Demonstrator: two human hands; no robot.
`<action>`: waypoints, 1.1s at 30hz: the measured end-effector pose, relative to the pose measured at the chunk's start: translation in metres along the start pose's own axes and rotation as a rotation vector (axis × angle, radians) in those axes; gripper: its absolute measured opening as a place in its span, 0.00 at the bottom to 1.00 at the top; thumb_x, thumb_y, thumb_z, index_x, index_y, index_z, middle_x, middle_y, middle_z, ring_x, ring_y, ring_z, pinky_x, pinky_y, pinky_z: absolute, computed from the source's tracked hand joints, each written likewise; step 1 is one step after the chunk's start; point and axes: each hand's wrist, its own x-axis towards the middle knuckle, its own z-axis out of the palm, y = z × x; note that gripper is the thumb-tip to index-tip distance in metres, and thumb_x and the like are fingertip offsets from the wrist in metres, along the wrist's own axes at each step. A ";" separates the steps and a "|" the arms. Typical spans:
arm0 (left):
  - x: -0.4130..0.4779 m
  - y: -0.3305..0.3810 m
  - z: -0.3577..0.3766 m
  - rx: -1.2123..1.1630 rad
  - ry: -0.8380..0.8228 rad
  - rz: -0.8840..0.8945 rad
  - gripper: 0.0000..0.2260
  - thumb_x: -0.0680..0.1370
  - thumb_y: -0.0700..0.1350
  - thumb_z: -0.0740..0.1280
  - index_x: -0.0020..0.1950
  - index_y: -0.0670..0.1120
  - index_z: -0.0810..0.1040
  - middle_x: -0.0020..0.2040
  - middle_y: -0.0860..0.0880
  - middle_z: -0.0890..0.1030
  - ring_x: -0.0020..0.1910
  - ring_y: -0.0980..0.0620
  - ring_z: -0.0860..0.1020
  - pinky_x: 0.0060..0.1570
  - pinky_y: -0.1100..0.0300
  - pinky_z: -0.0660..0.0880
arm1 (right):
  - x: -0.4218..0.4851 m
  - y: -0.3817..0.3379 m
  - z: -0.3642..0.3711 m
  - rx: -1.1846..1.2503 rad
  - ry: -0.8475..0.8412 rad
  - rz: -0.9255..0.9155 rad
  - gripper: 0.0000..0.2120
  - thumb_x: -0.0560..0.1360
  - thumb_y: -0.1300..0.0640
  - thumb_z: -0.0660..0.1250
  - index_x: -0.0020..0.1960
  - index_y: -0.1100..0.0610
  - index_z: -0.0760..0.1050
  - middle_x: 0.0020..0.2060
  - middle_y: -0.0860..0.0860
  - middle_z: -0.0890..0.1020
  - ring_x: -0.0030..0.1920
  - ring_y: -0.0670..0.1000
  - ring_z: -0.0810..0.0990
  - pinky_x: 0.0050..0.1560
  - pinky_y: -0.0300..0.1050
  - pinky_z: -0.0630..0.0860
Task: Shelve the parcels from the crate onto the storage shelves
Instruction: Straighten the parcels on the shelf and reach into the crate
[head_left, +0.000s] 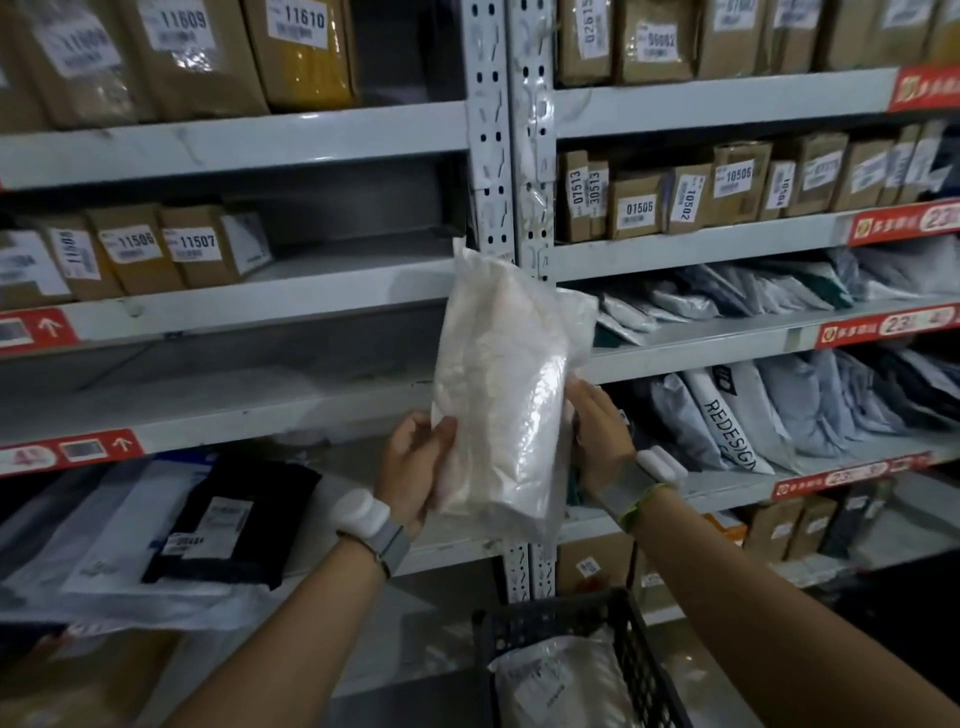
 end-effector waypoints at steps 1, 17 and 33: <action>0.001 0.004 -0.001 0.078 0.058 0.118 0.08 0.78 0.45 0.70 0.41 0.45 0.74 0.35 0.45 0.80 0.35 0.49 0.76 0.37 0.55 0.74 | 0.001 -0.003 0.000 -0.034 0.058 -0.004 0.32 0.71 0.37 0.72 0.68 0.53 0.72 0.57 0.49 0.80 0.57 0.52 0.79 0.56 0.52 0.77; 0.002 0.005 0.033 1.026 -0.059 1.200 0.02 0.79 0.42 0.66 0.48 0.44 0.73 0.49 0.46 0.77 0.40 0.47 0.76 0.33 0.52 0.77 | -0.010 -0.044 0.026 -0.012 0.146 0.266 0.58 0.50 0.32 0.81 0.73 0.49 0.64 0.64 0.56 0.74 0.61 0.64 0.76 0.41 0.71 0.79; -0.017 0.009 0.045 1.102 -0.337 1.167 0.07 0.75 0.50 0.70 0.50 0.50 0.82 0.52 0.53 0.82 0.53 0.51 0.77 0.64 0.51 0.67 | -0.010 -0.031 -0.004 0.267 0.361 0.318 0.25 0.82 0.41 0.54 0.73 0.52 0.66 0.66 0.56 0.74 0.66 0.64 0.72 0.57 0.66 0.73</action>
